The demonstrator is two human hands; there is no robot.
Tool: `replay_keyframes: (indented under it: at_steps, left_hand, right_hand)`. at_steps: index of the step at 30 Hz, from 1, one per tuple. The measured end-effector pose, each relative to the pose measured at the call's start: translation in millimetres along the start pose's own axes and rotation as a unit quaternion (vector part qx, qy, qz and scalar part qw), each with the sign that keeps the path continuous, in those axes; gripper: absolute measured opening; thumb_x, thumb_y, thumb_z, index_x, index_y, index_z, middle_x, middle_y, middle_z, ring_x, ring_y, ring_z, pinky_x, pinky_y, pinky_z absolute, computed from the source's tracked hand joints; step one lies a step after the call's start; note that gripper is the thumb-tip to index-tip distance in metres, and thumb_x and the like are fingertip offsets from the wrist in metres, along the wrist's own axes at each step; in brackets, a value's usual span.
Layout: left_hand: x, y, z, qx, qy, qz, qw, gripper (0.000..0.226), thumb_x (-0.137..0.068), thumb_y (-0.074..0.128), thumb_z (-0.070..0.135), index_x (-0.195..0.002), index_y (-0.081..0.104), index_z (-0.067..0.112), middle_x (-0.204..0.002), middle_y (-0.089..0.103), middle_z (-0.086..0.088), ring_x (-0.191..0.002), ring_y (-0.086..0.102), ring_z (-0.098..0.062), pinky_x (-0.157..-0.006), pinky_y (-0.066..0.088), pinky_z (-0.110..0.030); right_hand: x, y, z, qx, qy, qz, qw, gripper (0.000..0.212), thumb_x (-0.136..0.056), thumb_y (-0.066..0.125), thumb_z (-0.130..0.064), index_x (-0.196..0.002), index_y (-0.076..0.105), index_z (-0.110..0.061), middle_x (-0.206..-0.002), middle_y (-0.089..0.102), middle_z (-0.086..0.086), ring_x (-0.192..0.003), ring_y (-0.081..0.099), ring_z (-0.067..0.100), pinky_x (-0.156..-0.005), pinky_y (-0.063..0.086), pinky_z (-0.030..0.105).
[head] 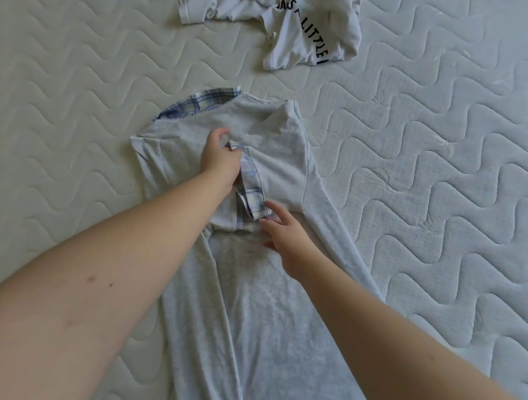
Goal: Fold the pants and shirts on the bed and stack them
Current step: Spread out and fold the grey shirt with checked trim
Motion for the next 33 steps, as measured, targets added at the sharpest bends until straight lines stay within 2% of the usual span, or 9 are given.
replay_keyframes:
  at_steps: [2, 4, 7, 10, 14, 20, 23, 29, 33]
  left_hand:
    - [1.2, -13.8, -13.8, -0.056, 0.051, 0.007, 0.997, 0.047, -0.09, 0.057, 0.006, -0.126, 0.051, 0.035, -0.08, 0.053, 0.007, -0.07, 0.054, -0.01, -0.054, 0.039, -0.008]
    - [4.2, -19.5, -25.8, -0.117, 0.062, -0.003, 0.991, 0.051, -0.09, 0.058, 0.006, -0.135, 0.045, 0.027, -0.09, 0.055, 0.003, -0.079, 0.055, -0.015, -0.063, 0.041, -0.011]
    - [4.9, -12.0, -28.5, -0.137, -0.031, 0.017, 0.99, 0.056, -0.087, 0.069, 0.03, -0.133, 0.045, 0.009, -0.124, 0.056, -0.009, -0.107, 0.059, -0.027, -0.084, 0.048, -0.028]
    - [2.9, -1.6, -17.2, -0.114, -0.136, 0.004, 0.984, 0.076, -0.079, 0.071, 0.056, -0.129, 0.052, 0.003, -0.123, 0.059, -0.011, -0.111, 0.059, -0.032, -0.093, 0.051, -0.037]
    - [0.6, 1.9, -5.7, -0.015, -0.172, -0.042, 0.984, 0.042, -0.085, 0.071, 0.036, -0.117, 0.062, 0.01, -0.099, 0.064, -0.005, -0.092, 0.06, -0.024, -0.079, 0.05, -0.03]
    - [-4.9, -11.3, 3.5, -0.066, -0.016, -0.002, 0.998, 0.021, -0.094, 0.052, 0.025, -0.111, 0.049, 0.012, -0.095, 0.054, -0.004, -0.076, 0.048, -0.017, -0.057, 0.036, -0.025]
    - [-13.8, -27.8, -0.1, -0.109, 0.001, 0.039, 0.993, 0.017, -0.099, 0.047, 0.023, -0.114, 0.046, 0.014, -0.098, 0.054, -0.004, -0.082, 0.048, -0.021, -0.065, 0.042, -0.031]
    - [3.6, -30.0, -13.6, -0.158, -0.018, 0.07, 0.985, 0.035, -0.095, 0.055, 0.021, -0.127, 0.043, 0.015, -0.129, 0.048, -0.009, -0.105, 0.054, -0.027, -0.078, 0.042, -0.031]
    - [54.4, -17.2, -26.2, -0.203, 0.125, 0.095, 0.966, 0.023, -0.091, 0.06, 0.023, -0.107, 0.052, 0.01, -0.116, 0.055, -0.013, -0.102, 0.054, -0.029, -0.081, 0.043, -0.033]
  right_hand:
    - [-1.5, 0.7, 1.9, -0.011, 0.002, -0.006, 1.0, 0.034, -0.096, 0.057, -0.013, -0.126, 0.059, -0.029, -0.101, 0.061, -0.011, -0.089, 0.056, 0.012, -0.081, 0.048, 0.029]
    - [-0.2, 0.9, 5.0, 0.014, 0.002, -0.005, 1.0, 0.037, -0.096, 0.058, -0.016, -0.131, 0.058, -0.026, -0.11, 0.062, -0.012, -0.096, 0.059, 0.009, -0.083, 0.049, 0.028]
    - [8.2, -3.7, 9.8, 0.15, -0.036, 0.02, 0.988, 0.041, -0.095, 0.058, -0.024, -0.136, 0.055, -0.028, -0.121, 0.062, -0.007, -0.095, 0.062, 0.009, -0.07, 0.049, 0.02]
    - [14.9, -16.9, 13.5, 0.334, -0.111, 0.045, 0.935, 0.043, -0.095, 0.055, -0.025, -0.138, 0.053, -0.026, -0.127, 0.058, -0.004, -0.102, 0.061, 0.013, -0.077, 0.051, 0.028]
    - [20.9, -30.5, 19.6, 0.334, -0.112, 0.037, 0.935, 0.045, -0.097, 0.054, -0.026, -0.141, 0.049, -0.026, -0.132, 0.055, -0.002, -0.11, 0.057, 0.013, -0.081, 0.052, 0.029]
    - [25.3, -24.1, 18.5, 0.264, -0.1, 0.041, 0.958, 0.048, -0.096, 0.057, -0.032, -0.142, 0.047, -0.03, -0.128, 0.058, -0.007, -0.099, 0.058, 0.008, -0.083, 0.052, 0.026]
    - [30.6, -22.5, 15.4, 0.286, -0.123, 0.047, 0.949, 0.047, -0.096, 0.057, -0.032, -0.142, 0.048, -0.027, -0.128, 0.057, -0.01, -0.101, 0.055, 0.003, -0.083, 0.045, 0.017]
    - [50.2, -29.2, 23.8, 0.282, -0.124, 0.021, 0.951, 0.033, -0.097, 0.056, -0.03, -0.13, 0.059, -0.027, -0.116, 0.064, -0.013, -0.093, 0.061, -0.003, -0.059, 0.051, 0.014]
    - [74.9, -52.0, 35.9, 0.365, -0.194, 0.084, 0.907, 0.029, -0.094, 0.058, -0.023, -0.122, 0.062, -0.026, -0.11, 0.063, -0.013, -0.093, 0.059, 0.001, -0.078, 0.046, 0.017]
Point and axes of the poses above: each hand's wrist, its own x-axis away from the middle knuckle, its own y-axis out of the palm, z = x × y, the point moved 1 cm from there along -x, towards the middle knuckle
